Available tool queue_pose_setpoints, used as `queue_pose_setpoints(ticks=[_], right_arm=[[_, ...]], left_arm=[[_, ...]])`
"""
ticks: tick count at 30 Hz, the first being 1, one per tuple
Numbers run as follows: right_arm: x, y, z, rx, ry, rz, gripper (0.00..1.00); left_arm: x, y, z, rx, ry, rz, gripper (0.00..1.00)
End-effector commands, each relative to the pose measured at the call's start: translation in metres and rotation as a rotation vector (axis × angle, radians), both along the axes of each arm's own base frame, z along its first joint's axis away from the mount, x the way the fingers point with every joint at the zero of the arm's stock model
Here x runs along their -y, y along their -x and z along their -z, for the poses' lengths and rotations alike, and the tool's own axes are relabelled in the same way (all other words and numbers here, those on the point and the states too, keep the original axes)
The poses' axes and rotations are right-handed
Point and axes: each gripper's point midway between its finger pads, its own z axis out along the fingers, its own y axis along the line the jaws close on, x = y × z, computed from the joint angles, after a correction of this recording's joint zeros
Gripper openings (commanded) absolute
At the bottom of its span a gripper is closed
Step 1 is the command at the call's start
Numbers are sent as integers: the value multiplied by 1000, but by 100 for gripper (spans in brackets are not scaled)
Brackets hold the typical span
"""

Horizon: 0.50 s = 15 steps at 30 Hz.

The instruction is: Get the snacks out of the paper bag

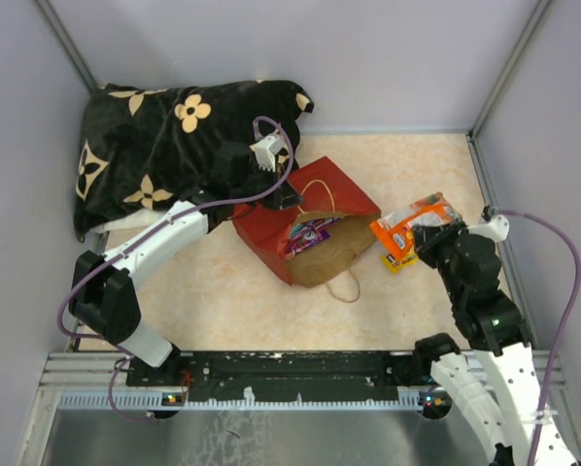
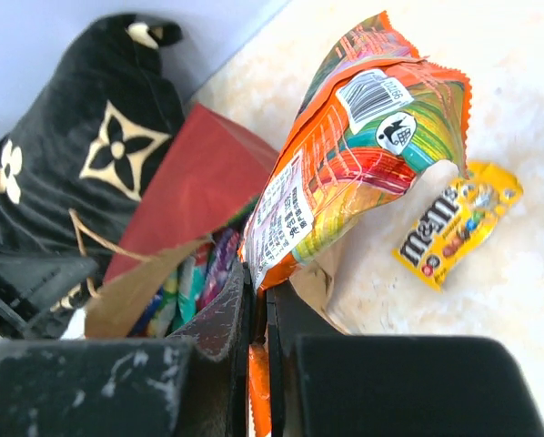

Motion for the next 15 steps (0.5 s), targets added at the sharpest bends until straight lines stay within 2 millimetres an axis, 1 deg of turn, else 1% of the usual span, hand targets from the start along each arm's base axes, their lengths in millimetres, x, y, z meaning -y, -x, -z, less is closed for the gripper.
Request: queue_pose_setpoints(ticks=[1,4,6,8,10,11,13,14,15], right_arm=[[16,-26,-69,162,72,69,0],[24,-50,-95,205,76,91,0],[33,-71,-105,227,48,89,0],[44,-96,-109,242,-21,63,0],[62,-124,-106,250,-105,62,0],[77,-139,-104,257,-138,85,0],[93,-167,-97,271,-189,103,0],[101,-187,-89,274,-214,112,0],[107,-197,-88,286,-221,122,0]], left_arm=[[2,-3,-17,38,26,8,0],[2,-1,-21,44,34,13,0],[3,0,-23,46,36,16,0],[3,2,-24,45,40,20,0],[4,2,-24,43,41,23,0],[4,3,-25,44,44,25,0],[5,4,-24,39,47,29,0],[6,4,-25,37,50,33,0],[6,5,-25,34,51,36,0]])
